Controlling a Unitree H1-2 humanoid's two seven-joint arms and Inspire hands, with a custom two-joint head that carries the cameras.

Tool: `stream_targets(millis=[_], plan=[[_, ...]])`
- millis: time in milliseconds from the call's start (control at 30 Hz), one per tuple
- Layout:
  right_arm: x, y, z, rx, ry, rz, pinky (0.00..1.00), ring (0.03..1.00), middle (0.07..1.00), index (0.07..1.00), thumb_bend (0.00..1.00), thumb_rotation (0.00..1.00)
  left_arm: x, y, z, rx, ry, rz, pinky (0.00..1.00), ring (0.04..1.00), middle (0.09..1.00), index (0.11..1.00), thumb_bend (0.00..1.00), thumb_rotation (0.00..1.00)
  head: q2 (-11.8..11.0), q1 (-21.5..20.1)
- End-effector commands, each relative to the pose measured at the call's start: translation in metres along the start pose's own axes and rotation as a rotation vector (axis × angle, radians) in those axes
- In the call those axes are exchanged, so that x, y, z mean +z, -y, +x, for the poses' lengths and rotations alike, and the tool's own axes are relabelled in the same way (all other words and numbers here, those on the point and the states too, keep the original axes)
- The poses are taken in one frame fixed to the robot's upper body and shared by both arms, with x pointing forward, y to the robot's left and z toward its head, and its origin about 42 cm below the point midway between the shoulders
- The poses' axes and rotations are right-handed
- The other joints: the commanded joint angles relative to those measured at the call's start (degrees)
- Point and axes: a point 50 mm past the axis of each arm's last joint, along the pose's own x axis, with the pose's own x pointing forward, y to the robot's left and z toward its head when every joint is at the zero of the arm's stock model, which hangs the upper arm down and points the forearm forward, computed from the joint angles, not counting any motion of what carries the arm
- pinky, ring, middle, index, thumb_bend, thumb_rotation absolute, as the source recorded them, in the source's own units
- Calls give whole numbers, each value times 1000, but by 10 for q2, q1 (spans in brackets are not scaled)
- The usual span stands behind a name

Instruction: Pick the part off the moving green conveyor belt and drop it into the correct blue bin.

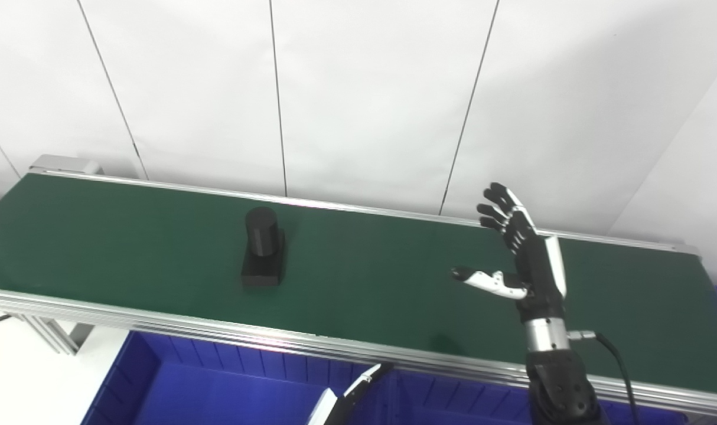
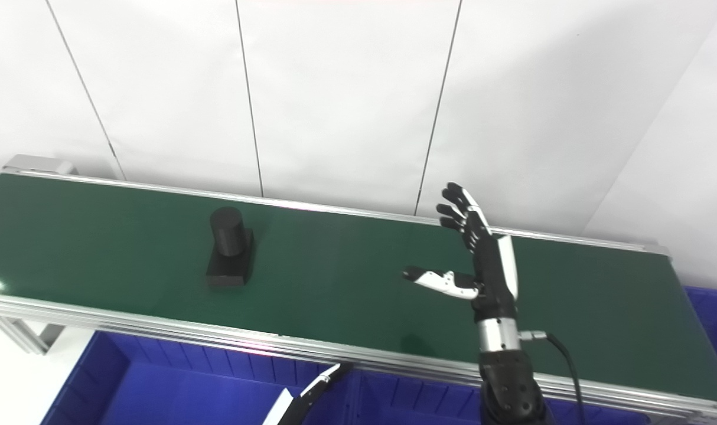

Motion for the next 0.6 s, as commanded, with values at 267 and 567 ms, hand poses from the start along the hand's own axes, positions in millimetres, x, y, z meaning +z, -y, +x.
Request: stream_targets(millis=[267, 567], plan=[[0, -10, 37, 37, 23, -21, 777, 843, 910, 897, 1000, 339, 8, -5, 6, 4, 55, 2, 897, 904, 910, 892, 883, 874, -2, -2], [-14, -24, 53, 94, -36, -89, 733, 831, 922, 901, 1000, 442, 7, -6, 3, -3, 48, -8, 902, 912, 921, 902, 874, 872, -3, -1]])
